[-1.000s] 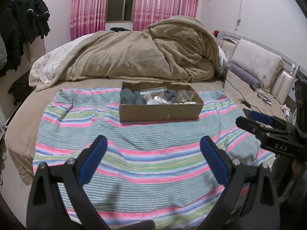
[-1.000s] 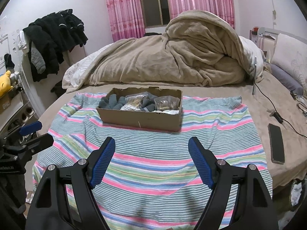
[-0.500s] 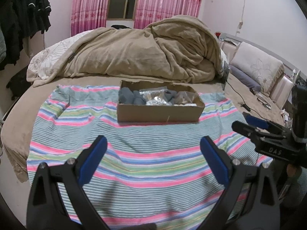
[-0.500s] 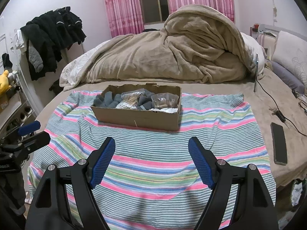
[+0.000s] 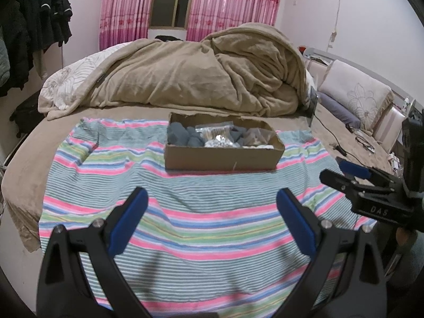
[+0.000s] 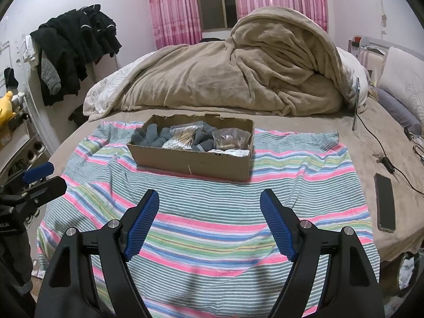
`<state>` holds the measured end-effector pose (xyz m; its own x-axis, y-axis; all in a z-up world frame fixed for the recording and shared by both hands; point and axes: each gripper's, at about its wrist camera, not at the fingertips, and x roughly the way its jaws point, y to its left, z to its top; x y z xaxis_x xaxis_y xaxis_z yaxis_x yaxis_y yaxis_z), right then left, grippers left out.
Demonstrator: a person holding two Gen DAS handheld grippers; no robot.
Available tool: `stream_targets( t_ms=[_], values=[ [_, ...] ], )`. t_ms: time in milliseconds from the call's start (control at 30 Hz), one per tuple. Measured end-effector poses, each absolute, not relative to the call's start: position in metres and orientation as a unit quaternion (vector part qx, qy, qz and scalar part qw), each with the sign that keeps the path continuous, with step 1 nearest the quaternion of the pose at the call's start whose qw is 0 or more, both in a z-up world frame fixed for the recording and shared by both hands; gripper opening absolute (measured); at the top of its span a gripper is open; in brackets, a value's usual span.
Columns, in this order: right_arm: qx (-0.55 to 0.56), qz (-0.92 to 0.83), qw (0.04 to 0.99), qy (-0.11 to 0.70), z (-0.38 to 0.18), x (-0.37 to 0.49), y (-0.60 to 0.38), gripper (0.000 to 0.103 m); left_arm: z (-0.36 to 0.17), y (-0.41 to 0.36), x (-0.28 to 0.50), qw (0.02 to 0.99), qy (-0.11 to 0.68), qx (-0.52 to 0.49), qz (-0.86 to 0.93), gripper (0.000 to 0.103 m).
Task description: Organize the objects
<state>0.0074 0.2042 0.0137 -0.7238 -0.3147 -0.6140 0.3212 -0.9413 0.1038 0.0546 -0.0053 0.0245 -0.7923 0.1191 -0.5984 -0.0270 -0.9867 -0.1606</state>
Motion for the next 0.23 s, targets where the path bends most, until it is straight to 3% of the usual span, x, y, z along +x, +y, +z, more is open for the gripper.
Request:
stream_targets(
  t_ms=[233],
  values=[
    [0.331,-0.927,0.176,0.004,0.0131,0.0045,0.2056,0.081,0.0247,-0.0094,0.05,0.041,-0.069,-0.321,0.943,0.098]
  ],
)
